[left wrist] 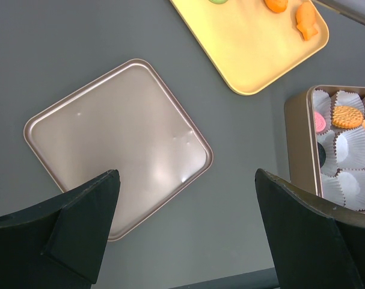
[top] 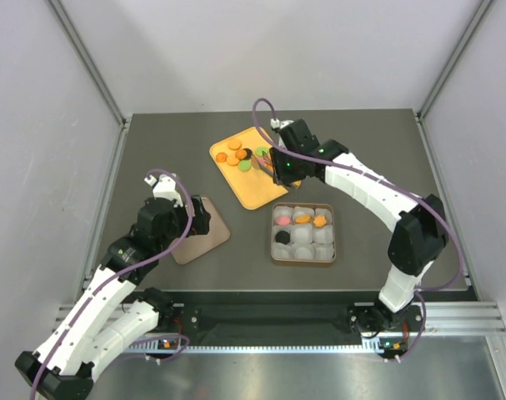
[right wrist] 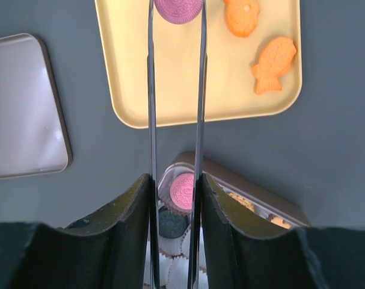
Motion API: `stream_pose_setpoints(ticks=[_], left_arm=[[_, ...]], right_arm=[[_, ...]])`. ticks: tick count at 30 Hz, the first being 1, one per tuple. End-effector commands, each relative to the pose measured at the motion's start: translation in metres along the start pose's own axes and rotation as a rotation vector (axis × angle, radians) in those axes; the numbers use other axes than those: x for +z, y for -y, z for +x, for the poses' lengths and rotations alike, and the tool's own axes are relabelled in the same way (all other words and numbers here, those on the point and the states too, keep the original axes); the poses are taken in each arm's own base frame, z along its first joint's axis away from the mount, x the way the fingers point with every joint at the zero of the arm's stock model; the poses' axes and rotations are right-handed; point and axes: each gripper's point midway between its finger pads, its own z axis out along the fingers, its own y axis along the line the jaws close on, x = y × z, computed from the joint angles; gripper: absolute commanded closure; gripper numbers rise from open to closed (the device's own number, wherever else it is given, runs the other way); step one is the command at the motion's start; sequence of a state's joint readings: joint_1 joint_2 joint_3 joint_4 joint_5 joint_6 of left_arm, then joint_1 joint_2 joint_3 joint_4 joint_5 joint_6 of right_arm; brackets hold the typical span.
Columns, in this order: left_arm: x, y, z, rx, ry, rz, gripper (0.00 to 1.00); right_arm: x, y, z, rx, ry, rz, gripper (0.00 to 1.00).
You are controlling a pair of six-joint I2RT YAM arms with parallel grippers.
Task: Pack the cookies
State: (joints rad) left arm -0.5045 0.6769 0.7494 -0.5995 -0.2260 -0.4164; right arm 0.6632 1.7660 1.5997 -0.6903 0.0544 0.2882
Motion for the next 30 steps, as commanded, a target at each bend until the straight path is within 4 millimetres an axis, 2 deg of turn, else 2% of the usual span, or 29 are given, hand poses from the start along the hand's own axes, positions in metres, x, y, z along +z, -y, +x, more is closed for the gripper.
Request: stream_pose_setpoints(ticks=[1,5,8,10,15,21,30], left_arm=[[-0.001,0.000,-0.004,-0.002,0.022,-0.002,0.01],[-0.001,0.000,-0.004,-0.002,0.020,0.001,0.01],[-0.001,0.001,-0.004,-0.001,0.020,0.002,0.01],[-0.001,0.001,-0.004,-0.001,0.019,0.004,0.01],[-0.001,0.002,-0.004,0.000,0.022,0.010,0.01],[-0.002,0.003,-0.005,-0.001,0.023,0.014,0.01],[-0.002,0.002,-0.005,0.000,0.022,0.012,0.01]], right_arm=[[-0.038,-0.001,-0.016,0.007,0.087,-0.031,0.65],[-0.064,0.001,-0.005,0.022,0.106,-0.047,0.65],[-0.088,0.007,0.011,0.033,0.109,-0.047,0.65],[-0.105,0.014,0.024,0.043,0.120,-0.039,0.64],[-0.140,0.026,0.071,0.077,0.094,-0.039,0.63],[-0.158,0.035,0.124,0.107,0.034,-0.049,0.63],[-0.165,0.041,0.166,0.128,-0.021,-0.054,0.63]])
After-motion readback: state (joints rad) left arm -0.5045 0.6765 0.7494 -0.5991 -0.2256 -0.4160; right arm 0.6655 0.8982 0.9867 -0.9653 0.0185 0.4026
